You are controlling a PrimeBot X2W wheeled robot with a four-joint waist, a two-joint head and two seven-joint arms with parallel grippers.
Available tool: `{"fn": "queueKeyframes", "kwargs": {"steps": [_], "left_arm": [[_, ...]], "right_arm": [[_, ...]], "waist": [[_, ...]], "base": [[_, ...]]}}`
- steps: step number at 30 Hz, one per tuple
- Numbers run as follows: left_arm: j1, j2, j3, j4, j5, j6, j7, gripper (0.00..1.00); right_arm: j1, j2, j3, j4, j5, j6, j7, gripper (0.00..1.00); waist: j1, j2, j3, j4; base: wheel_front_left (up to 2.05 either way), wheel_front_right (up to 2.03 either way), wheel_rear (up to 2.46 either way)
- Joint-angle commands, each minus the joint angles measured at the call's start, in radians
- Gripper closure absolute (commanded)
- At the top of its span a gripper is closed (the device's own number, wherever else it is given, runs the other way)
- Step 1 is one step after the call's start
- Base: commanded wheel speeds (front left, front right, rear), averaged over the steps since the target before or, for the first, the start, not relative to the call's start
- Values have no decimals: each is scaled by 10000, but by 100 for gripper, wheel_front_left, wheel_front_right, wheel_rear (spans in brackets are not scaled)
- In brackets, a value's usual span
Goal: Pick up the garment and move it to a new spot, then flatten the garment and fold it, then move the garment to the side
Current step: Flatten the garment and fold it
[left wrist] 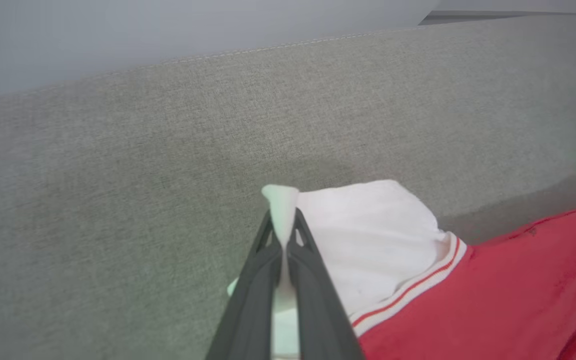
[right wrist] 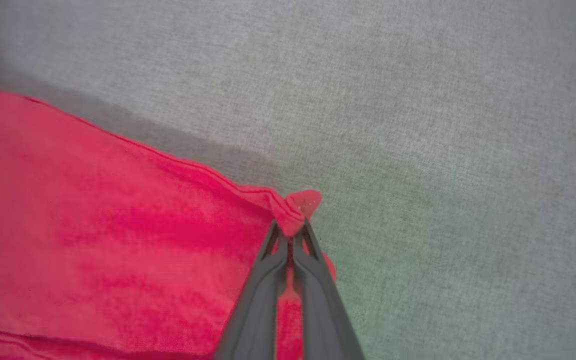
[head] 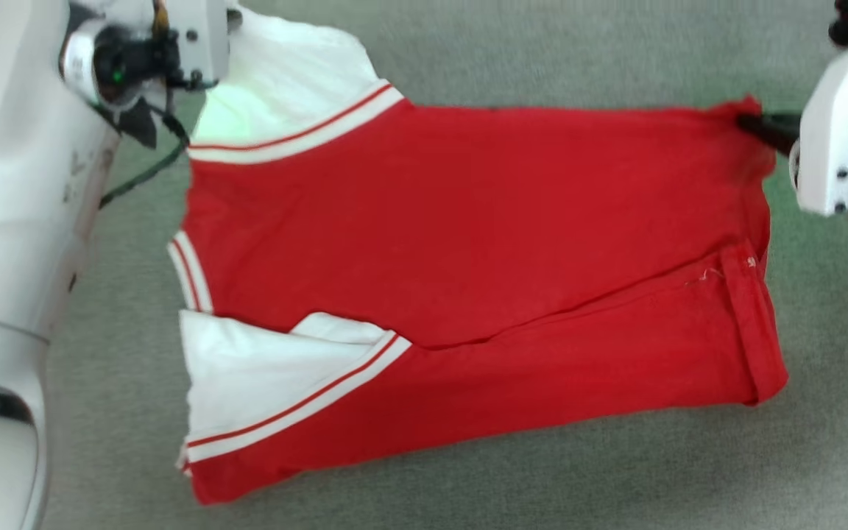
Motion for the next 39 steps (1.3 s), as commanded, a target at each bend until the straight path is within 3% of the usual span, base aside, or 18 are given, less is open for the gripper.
{"fn": "queueKeyframes", "kwargs": {"steps": [1, 5, 10, 17, 23, 31, 37, 39], "left_arm": [[280, 55, 24, -153, -74, -69, -30, 100], [1007, 314, 76, -856, -299, -83, 43, 100], [2351, 734, -12, -2265, -544, 334, 469, 100], [4621, 1430, -70, -4786, -927, 1481, 1011, 100], [6049, 1724, -384, -6330, -1008, 2375, 1425, 100], [6156, 1314, -893, -6182, -926, 3118, 2143, 100], [5727, 918, -1086, -5224, -875, 3089, 2415, 100], [5593, 788, -1117, -4999, -845, 3051, 2368, 95]], "right_arm": [[270, -131, 8, -110, 101, -16, -114, 100], [993, -468, 21, -515, 296, -16, -250, 100], [1923, -866, -98, -1059, 486, -14, -263, 100], [3118, -1213, -449, -1579, 573, -14, -172, 100], [3718, -1059, -731, -1738, 355, -14, -34, 100], [3559, -486, -928, -1361, 78, -14, 469, 100], [3248, 35, -827, -887, -120, -14, 1355, 100], [3143, 241, -939, -683, -143, -14, 1509, 100]], "waist": [[0, 0, -906, 569], [0, 0, -1454, 763], [0, 0, -1966, 956], [0, 0, -2251, 1076], [0, 0, -2133, 1066], [0, 0, -1751, 923], [0, 0, -1497, 738], [0, 0, -1453, 709]], "base": [[0, 0, 0], [0, 0, 0], [0, 0, 0], [0, 0, 0], [0, 0, 0], [0, 0, 0], [0, 0, 0], [0, 0, 0]]}}
